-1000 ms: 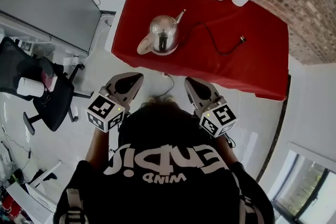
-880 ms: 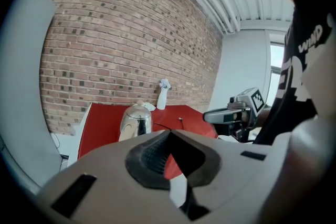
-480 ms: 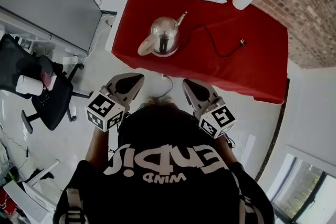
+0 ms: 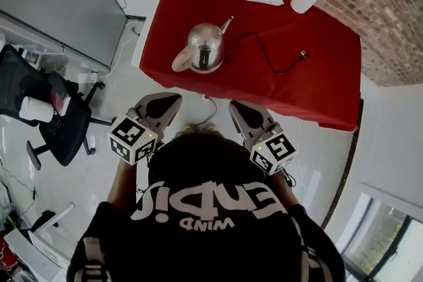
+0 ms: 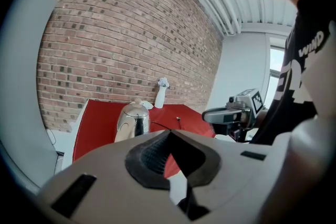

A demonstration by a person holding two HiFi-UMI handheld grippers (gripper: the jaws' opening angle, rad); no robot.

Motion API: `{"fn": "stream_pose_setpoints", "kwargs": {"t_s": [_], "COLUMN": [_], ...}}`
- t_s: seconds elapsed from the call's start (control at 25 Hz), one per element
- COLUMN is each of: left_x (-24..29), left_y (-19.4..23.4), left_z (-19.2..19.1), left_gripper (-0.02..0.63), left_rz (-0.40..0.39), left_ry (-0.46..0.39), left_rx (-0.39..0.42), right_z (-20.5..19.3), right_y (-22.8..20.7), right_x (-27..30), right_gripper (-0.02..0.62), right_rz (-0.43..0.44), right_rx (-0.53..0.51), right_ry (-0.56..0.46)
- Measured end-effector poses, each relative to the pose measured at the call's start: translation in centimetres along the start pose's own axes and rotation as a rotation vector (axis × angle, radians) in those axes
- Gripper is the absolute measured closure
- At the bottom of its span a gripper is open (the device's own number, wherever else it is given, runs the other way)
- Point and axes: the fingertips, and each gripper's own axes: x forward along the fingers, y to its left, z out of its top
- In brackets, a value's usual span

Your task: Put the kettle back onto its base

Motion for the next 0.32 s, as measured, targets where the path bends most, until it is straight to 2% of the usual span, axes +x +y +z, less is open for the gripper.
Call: {"fn": "stream_pose_setpoints", "kwargs": {"t_s": [0.32], "left_x": [0.02], "left_y": [-0.29], "left_z": [-0.66], "left_gripper": [0.598], "left_rz": [-0.015], "left_ry": [0.018], "left_rx": [0.000], "right_z": [-0.30], "right_y": [0.44], "right_x": [0.19], "right_gripper": [0.572], "right_rz": [0.016], "right_rx": [-0.014], "right_ry": [0.008]}}
